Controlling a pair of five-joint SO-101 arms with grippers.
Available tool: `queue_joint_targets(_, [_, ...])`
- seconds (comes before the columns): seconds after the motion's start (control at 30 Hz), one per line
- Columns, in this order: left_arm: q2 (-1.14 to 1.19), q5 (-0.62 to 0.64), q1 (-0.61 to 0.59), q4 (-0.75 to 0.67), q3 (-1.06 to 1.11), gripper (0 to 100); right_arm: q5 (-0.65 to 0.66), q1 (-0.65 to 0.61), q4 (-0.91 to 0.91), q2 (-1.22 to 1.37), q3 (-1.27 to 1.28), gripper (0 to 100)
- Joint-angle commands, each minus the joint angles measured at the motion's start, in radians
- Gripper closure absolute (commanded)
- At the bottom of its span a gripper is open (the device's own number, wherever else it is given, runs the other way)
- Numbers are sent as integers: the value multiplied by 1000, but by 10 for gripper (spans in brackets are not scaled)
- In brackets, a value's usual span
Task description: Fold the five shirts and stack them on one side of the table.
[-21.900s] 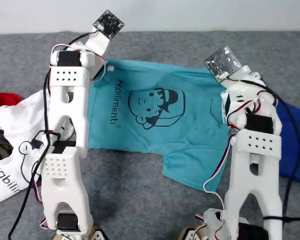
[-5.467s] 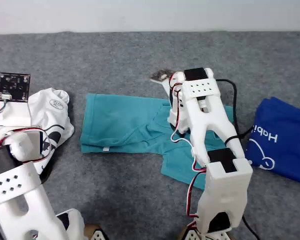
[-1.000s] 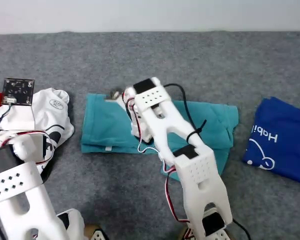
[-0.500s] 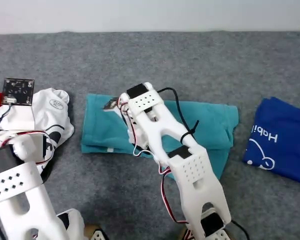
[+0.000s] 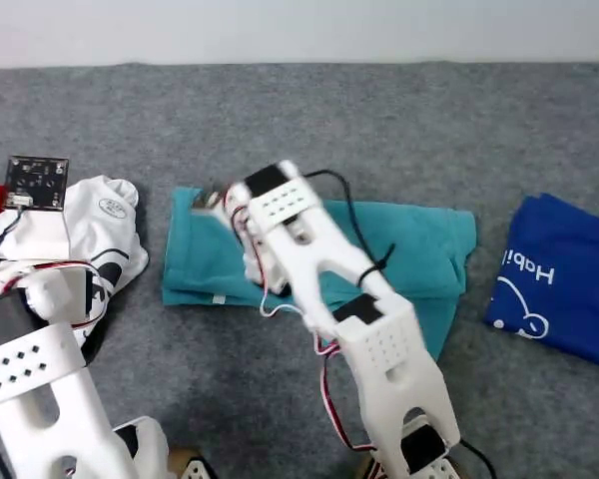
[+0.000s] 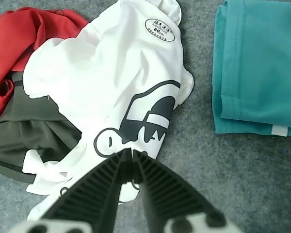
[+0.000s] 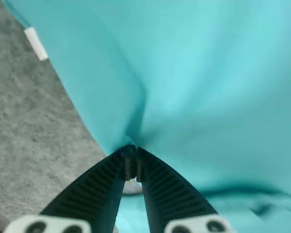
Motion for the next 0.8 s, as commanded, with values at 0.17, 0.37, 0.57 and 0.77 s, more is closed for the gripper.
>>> queue_joint_targets(0.17, [-20,-6,5,-17,-7,994,-5,-42,67,-27,-49,988])
queue_joint_targets(0.37, [-20,-6,5,-15,-13,994,-9,54,110,-193,-83,988])
queue_joint_targets(0.57, [-20,-2,58,2,-56,994,-63,217,113,-348,-81,988])
queue_joint_targets(0.77, [-11,35,414,-2,-59,992,-173,381,114,-556,-71,988])
